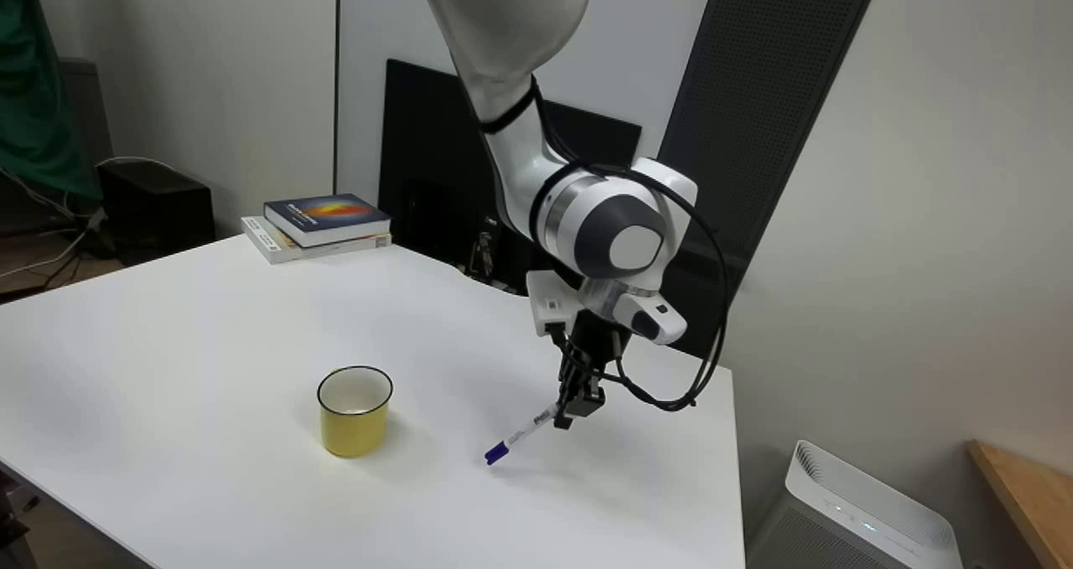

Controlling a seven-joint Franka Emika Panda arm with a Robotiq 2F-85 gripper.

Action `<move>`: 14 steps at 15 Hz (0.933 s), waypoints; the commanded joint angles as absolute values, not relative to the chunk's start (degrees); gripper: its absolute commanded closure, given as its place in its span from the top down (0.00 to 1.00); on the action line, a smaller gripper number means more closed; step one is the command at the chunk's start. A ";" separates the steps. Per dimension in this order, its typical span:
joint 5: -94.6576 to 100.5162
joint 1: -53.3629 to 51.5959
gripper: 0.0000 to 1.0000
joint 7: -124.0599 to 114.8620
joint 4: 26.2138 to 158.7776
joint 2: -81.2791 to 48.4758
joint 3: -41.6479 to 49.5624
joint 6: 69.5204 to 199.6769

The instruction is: Remove the marker from the cup and put it on table

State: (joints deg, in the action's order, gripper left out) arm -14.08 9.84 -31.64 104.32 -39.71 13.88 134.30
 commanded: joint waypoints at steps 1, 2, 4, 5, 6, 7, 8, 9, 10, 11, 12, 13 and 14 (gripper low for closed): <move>-14.69 10.18 0.04 -34.62 101.53 -42.85 14.88 133.70; -14.65 10.19 0.04 -34.94 101.45 -43.32 15.12 133.82; -14.07 9.86 0.04 -36.01 101.31 -44.23 15.90 134.29; -13.78 9.65 0.04 -36.57 101.24 -44.75 16.31 134.53; -13.52 9.46 0.04 -37.26 101.04 -45.28 16.72 134.57; -13.45 9.46 0.04 -37.76 100.75 -45.74 16.95 134.38; -13.25 9.51 0.04 -38.33 100.38 -46.29 17.21 134.32; -13.11 9.68 0.04 -38.77 99.96 -46.74 17.33 134.02; -13.07 9.89 0.04 -39.26 99.56 -47.22 17.42 133.76; -12.95 10.02 0.04 -39.81 99.10 -47.83 17.63 133.62; -12.52 9.78 0.04 -40.73 98.77 -48.44 18.19 133.77; -12.00 9.50 0.04 -41.75 98.46 -48.99 18.79 133.99; -11.28 9.01 0.04 -43.19 98.18 -49.61 19.62 134.27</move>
State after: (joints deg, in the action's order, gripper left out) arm -13.15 10.18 -38.21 101.20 -46.42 17.35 134.53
